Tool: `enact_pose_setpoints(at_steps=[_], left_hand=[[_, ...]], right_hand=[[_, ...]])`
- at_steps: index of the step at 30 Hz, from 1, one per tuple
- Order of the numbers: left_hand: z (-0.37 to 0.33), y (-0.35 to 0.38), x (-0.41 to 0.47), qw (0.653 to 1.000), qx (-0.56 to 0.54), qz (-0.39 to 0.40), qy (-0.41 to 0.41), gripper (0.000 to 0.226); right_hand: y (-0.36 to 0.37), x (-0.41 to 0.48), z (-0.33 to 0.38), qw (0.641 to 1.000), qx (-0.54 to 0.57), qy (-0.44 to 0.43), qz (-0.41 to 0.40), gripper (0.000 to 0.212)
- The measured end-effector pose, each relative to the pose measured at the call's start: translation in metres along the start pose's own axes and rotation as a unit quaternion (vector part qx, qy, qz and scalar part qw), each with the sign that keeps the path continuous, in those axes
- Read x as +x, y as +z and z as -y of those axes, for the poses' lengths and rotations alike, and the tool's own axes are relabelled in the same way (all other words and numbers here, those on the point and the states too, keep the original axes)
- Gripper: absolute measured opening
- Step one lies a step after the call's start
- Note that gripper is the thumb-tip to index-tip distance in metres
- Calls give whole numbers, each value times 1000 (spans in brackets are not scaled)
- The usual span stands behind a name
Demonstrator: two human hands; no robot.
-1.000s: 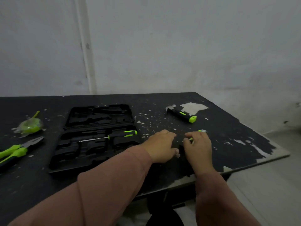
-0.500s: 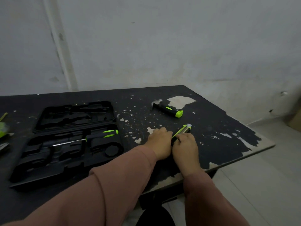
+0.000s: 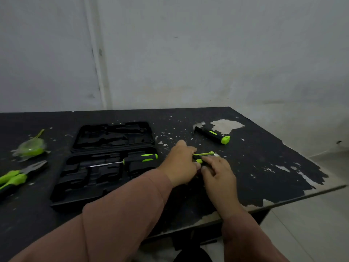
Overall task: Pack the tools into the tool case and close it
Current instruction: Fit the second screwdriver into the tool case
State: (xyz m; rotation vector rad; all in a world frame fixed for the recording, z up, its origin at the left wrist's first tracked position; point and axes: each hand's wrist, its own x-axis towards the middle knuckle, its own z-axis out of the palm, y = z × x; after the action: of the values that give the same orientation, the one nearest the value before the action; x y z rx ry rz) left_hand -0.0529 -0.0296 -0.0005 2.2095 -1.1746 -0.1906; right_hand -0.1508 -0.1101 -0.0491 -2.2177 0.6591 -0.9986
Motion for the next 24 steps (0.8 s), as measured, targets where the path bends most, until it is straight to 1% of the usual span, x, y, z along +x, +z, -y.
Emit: enact_pose_setpoints(at_steps=[2,6,8,14,17,20,24], left_hand=[[15,-22,-12,1000,-4,-11,-1,52],[52,-65,-44,1000,-8,-25,-10,49],[70,-85,-59,999,-15,-31,-13,47],[126,-129,-101,997,-46,-48,-48,41],[147,-140,-114,996,-47,-51,-50,41],[162,-147,-126,996,-59,-55,-50,40],[178,-151,-138,995,-74,-38,-59,40]], right_hand=[[7,0,14,998,-15,-43,30,30],[24,8,38,984,-101,-99,108,34],[29,13,49,977,-120,-115,136,36],[56,20,80,954,-91,-148,244,38],[69,18,91,945,-66,-146,286,41],[79,16,100,941,-48,-149,301,41],[87,15,104,933,-52,-172,313,38]])
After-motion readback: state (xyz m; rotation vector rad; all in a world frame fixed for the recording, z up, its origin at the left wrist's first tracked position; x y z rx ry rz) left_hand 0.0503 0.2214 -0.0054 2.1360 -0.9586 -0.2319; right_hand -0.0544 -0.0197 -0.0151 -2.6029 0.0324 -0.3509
